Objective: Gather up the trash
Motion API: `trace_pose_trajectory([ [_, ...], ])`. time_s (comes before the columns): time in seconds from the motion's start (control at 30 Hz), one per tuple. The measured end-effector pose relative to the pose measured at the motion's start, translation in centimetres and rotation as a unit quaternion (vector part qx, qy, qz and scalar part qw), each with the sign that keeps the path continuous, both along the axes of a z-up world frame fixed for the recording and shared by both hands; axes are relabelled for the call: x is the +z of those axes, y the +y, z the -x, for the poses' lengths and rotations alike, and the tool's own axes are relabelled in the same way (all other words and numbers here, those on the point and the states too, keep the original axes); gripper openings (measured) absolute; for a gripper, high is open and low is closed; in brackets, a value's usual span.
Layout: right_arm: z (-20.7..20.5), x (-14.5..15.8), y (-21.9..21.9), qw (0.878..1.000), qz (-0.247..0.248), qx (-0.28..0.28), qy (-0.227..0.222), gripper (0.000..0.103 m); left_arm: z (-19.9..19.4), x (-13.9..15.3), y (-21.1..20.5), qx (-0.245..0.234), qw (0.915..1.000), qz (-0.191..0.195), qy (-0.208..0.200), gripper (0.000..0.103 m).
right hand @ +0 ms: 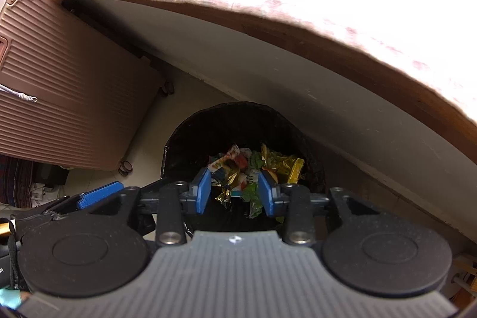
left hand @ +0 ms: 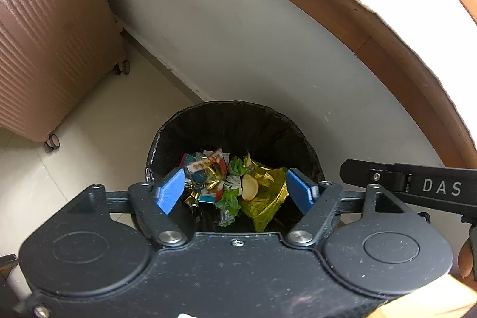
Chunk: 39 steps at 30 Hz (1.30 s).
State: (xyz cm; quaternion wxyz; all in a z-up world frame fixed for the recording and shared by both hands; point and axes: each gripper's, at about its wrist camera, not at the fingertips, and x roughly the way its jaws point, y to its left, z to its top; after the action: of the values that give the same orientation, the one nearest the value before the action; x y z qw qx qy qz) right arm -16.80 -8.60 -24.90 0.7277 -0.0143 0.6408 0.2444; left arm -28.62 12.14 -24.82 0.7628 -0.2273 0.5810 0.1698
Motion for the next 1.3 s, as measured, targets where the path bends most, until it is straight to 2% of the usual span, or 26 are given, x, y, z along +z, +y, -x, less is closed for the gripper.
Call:
trace_pose_trajectory([
  [0.2, 0.2, -0.1, -0.5, 1.000, 0.003, -0.009, -0.001, 0.060, 0.1, -0.3, 0.1, 0.001, 1.0000, 0.001, 0.005, 0.081],
  [0.53, 0.1, -0.1, -1.1, 1.000, 0.009, -0.013, -0.003, 0.064, 0.4, -0.1, -0.2, -0.002, 1.0000, -0.001, 0.004, 0.082],
  [0.77, 0.3, 0.1, -1.1, 1.000, 0.016, -0.006, -0.013, 0.067, 0.7, 0.3, -0.9, -0.015, 0.9991, -0.040, 0.002, 0.088],
  [1.3, 0.3, 0.2, -1.5, 1.000, 0.022, -0.011, -0.016, 0.069, 1.5, 0.5, -0.7, -0.014, 0.9999, 0.002, 0.000, 0.089],
])
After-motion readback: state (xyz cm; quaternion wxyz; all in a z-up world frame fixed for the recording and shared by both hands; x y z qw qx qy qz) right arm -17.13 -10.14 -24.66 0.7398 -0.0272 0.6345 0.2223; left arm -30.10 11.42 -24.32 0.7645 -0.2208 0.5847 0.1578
